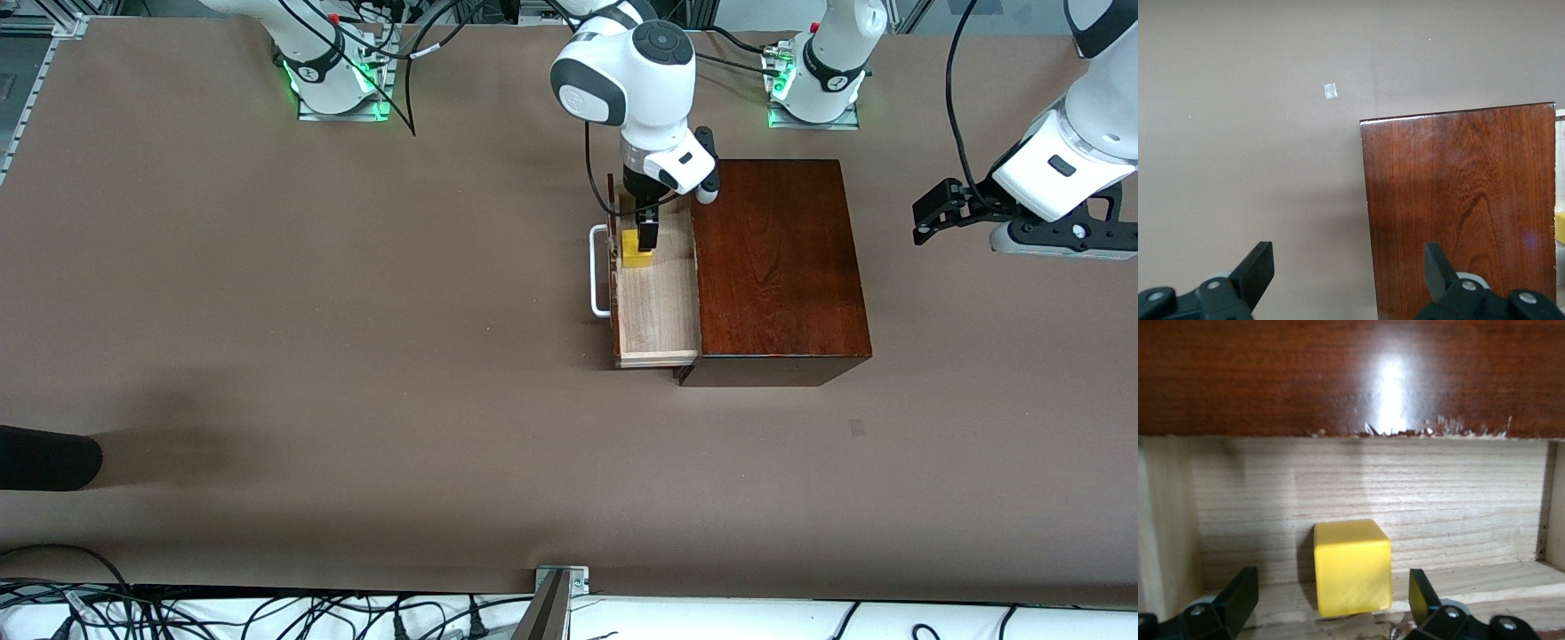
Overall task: Open drawer, take yellow block, close drawer
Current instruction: 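Lower the right gripper into the drawer and grasp the yellow cube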
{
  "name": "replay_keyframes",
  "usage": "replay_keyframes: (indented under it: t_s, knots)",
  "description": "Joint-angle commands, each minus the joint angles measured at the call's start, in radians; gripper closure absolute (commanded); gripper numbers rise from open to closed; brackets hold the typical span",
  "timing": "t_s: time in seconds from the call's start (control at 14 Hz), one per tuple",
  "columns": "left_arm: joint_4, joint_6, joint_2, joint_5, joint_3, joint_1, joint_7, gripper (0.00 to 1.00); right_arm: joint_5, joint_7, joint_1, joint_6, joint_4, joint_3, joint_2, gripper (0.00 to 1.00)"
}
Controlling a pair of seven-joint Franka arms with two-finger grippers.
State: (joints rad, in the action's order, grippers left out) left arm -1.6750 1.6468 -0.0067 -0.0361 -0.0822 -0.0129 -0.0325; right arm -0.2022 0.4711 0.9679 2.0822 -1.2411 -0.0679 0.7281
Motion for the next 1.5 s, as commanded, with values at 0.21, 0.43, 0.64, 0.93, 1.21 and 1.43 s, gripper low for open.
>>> replay_keyframes:
  t_s: [0.21,0.43,0.64,0.93,1.21,1.43]
  knots:
    - [-0.006,-0.007,-0.010,0.007,0.005,-0.002,0.022,0.00,-0.011,0.017,-0.014,0.012,0.023,-0.009,0.059,0.00]
    - [-0.005,-0.007,-0.010,0.007,0.004,-0.004,0.022,0.00,-0.011,0.015,-0.012,0.019,0.026,-0.009,0.074,0.01]
    - [-0.005,-0.007,-0.010,0.007,0.004,-0.002,0.022,0.00,-0.013,0.009,-0.012,0.019,0.026,-0.009,0.074,0.45]
    - [-0.005,-0.007,-0.010,0.007,0.004,-0.004,0.022,0.00,-0.013,0.014,-0.018,-0.048,0.031,-0.009,0.050,1.00]
    - [-0.005,-0.007,-0.010,0.007,0.004,-0.004,0.022,0.00,-0.005,0.004,-0.018,-0.233,0.170,-0.018,0.042,1.00]
    - [-0.005,-0.007,-0.010,0.007,0.004,-0.004,0.022,0.00,0.078,0.004,-0.052,-0.310,0.209,-0.001,-0.034,1.00]
